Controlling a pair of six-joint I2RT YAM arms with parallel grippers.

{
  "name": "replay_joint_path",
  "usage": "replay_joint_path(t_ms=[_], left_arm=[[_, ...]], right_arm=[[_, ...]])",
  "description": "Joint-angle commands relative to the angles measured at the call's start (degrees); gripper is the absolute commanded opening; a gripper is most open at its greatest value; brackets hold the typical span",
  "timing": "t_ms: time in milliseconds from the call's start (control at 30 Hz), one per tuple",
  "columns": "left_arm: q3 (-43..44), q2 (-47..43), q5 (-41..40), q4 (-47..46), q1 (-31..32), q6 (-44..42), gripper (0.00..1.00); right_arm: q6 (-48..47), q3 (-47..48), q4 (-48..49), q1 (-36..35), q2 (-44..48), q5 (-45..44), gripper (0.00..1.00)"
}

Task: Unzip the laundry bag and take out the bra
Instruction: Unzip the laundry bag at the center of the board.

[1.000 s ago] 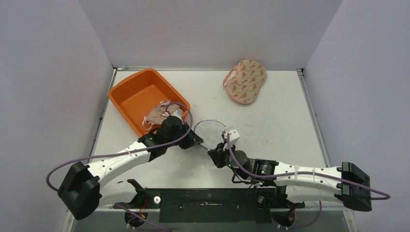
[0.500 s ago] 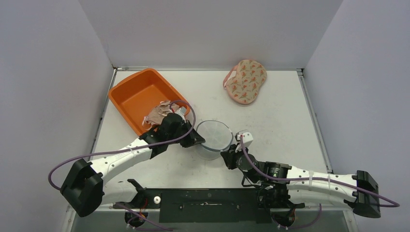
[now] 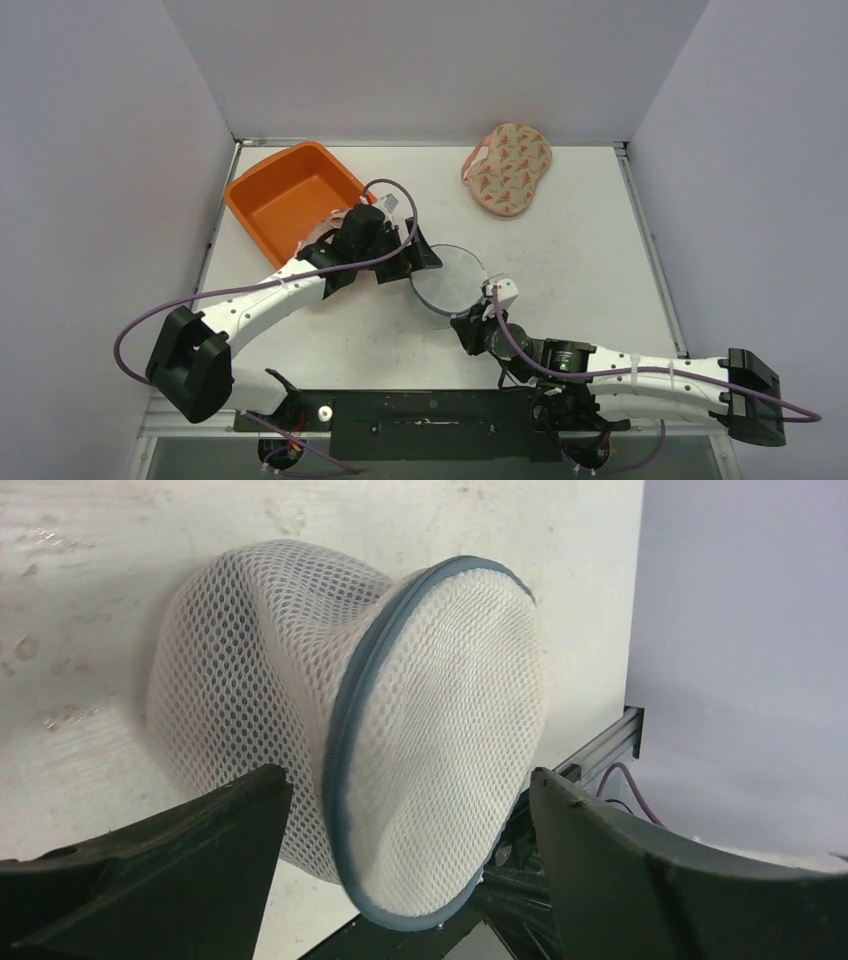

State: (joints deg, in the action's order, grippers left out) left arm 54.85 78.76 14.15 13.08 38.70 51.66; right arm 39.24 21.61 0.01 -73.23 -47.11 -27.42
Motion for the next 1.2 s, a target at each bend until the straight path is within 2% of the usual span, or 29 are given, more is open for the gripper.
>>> replay_joint_path(t_ms=[0,100,267,433,533,733,867,933,1033,1167], left_arm=[[-1.2,-6.2,-4.9,4.9,-0.7,-0.7,0.91],[-3.4,-13.0,-8.8,10.4,-0.7,-0.5,0.95],[-10.0,-23.0,-10.8,14.8,-0.2,4.6,0.96],[-18.6,-29.6,-9.2,9.0,1.4,13.2,0.96],[-19.9,-28.9,-9.4,5.0,2.4,15.2,0.96],[-14.3,-20.3,-9.6,1.8,4.0,13.4,0.94],[-12.9,-15.7,-9.3,-1.6,4.8,13.3,0.83],[-12.8,-14.1,-8.9,-2.9,5.0,13.3,0.73],[-13.4,-12.8,-9.0,-4.4,5.1,14.2,0.50],[-13.8,-12.6,-9.6,-4.8,5.0,14.5,0.31]], right_arm=[[-1.6,1.1,10.4,-0.3,-4.7,2.1,0.05],[-3.0,3.2,13.0,-0.3,-8.9,3.7,0.05],[-4.8,6.9,16.8,0.4,-14.7,6.5,0.05],[-5.9,9.5,19.4,1.0,-20.2,9.6,0.05],[-6.6,11.1,19.5,0.9,-22.2,10.8,0.05],[-6.5,11.7,17.6,0.9,-22.3,11.1,0.05],[-5.9,10.9,16.3,0.7,-21.0,10.5,0.05],[-5.7,10.5,15.9,0.7,-20.2,10.1,0.05],[-5.4,10.1,15.5,0.7,-19.4,9.7,0.05],[-5.4,9.7,14.8,0.7,-18.2,9.4,0.05]])
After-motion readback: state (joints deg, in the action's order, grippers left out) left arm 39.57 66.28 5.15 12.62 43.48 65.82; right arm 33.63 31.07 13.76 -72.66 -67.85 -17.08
